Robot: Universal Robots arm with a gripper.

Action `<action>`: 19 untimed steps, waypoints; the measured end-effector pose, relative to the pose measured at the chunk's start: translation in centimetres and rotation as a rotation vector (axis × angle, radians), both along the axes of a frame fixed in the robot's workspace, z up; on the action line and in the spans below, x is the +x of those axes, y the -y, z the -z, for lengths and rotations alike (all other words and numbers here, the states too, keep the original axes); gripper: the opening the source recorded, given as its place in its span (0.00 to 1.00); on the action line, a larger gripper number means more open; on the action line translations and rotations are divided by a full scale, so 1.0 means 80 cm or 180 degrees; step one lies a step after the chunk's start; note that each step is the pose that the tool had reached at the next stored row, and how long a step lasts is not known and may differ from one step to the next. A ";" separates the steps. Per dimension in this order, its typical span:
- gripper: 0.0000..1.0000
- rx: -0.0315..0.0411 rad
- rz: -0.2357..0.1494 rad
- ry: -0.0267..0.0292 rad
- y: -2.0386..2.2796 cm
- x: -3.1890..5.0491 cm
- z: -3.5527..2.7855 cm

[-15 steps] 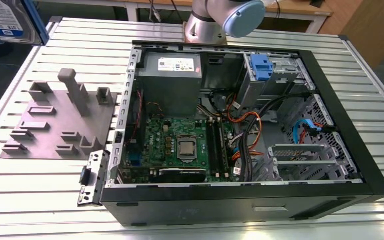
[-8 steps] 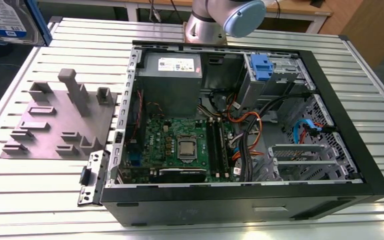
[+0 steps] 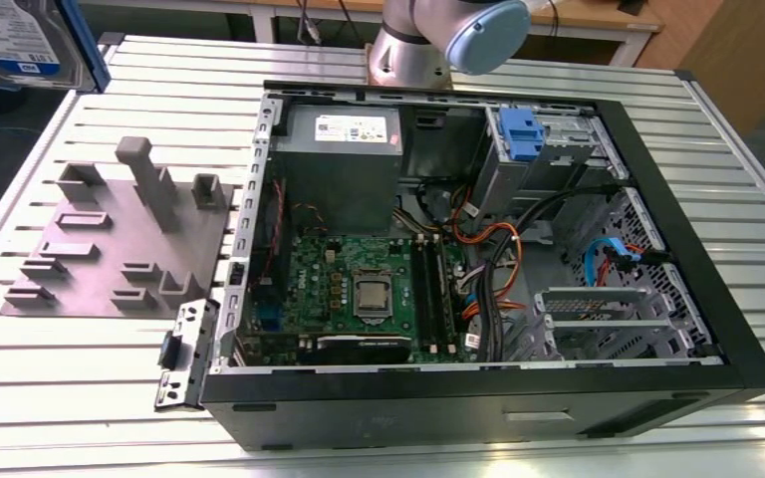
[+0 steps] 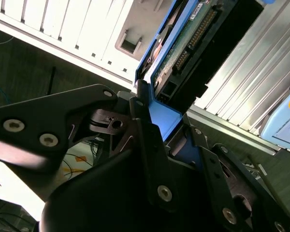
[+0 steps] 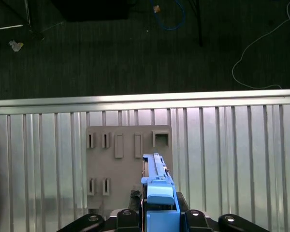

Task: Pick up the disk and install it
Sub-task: 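Pick up the disk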

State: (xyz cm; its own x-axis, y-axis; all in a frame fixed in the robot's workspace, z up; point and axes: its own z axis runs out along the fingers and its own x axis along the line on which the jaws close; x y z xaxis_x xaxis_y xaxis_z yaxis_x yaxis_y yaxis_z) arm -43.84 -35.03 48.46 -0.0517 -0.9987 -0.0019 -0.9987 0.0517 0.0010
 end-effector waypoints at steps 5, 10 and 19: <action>0.36 0.0000 0.0000 -0.0001 0.0050 0.003 -0.0002; 0.36 0.0000 0.0000 -0.0001 0.0112 0.004 -0.0001; 0.36 0.0000 0.0000 -0.0001 0.0183 0.007 -0.0001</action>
State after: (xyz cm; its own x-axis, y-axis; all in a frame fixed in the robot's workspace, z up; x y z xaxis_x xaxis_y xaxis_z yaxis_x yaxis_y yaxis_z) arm -43.28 -36.49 48.47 -0.0518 -0.9987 -0.0017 -0.9987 0.0518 0.0012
